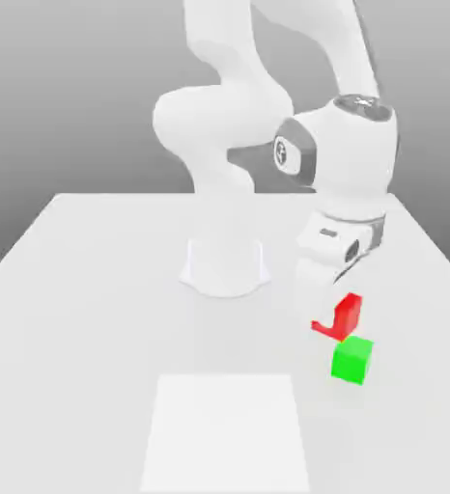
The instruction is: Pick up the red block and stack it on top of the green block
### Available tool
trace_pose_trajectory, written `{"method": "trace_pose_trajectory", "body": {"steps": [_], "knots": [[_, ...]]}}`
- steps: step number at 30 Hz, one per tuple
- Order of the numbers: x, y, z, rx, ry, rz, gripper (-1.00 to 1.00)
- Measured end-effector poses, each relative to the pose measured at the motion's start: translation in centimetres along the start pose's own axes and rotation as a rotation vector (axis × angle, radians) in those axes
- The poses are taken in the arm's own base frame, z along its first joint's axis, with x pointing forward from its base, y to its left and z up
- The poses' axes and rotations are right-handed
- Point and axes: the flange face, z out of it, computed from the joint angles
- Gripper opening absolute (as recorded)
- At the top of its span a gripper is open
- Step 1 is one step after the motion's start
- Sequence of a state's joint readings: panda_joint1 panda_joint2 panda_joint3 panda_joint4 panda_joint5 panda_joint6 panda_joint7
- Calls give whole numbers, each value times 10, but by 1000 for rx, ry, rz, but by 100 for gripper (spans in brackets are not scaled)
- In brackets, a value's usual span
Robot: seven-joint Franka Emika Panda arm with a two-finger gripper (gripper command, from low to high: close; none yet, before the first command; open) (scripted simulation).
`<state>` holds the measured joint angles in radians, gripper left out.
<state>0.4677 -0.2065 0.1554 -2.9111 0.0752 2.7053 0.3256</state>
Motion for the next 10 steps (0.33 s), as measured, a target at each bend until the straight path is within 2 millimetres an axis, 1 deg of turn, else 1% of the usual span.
{"method": "trace_pose_trajectory", "body": {"steps": [2, 6, 7, 10], "knots": [[-1, -5, 13, -2, 1, -13, -100], [-2, -7, 47, -3, 1, -17, -100], [-2, -6, 54, -1, 1, -16, 100], [-2, -5, 54, -1, 1, -12, 100]]}}
